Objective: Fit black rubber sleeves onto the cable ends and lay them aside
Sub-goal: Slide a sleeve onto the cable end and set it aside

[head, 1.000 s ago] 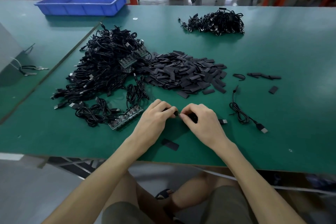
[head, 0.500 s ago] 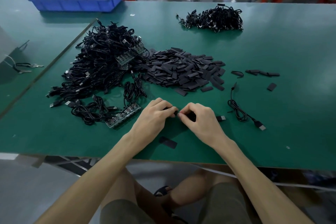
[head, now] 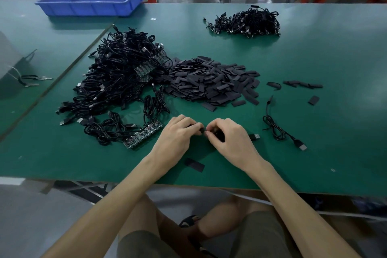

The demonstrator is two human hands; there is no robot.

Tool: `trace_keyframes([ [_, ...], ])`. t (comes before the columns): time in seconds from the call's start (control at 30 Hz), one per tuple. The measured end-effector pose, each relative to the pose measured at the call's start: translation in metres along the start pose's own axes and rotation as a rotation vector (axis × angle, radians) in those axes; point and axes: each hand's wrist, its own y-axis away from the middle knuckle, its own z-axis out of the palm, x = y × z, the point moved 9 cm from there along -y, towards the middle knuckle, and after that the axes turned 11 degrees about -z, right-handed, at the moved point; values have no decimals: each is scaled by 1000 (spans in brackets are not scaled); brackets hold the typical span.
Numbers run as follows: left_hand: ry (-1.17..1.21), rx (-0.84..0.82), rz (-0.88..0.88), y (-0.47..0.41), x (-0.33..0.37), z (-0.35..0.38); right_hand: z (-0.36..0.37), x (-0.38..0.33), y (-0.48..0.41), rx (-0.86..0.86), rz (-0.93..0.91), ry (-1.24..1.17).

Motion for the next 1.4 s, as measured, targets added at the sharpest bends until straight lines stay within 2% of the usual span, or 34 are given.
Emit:
trace_keyframes([
  [0.27, 38, 0, -63, -2, -3, 4, -15, -23, 1, 135, -144, 159],
  [0.47, 102, -14, -99, -3, -3, 5, -17, -24, 0, 152, -137, 187],
  [0.63, 71, 34, -57, -1, -3, 0, -15, -16, 0, 135, -99, 61],
  [0.83, 20, 23, -8, 0, 2, 1, -10, 9, 1, 101, 110, -223],
  [1.03, 10, 5, 35, -1, 7, 0, -8, 14, 1, 43, 168, -298],
  [1.4, 49, -70, -27, -4, 3, 7, -3, 19, 1, 28, 192, -400],
])
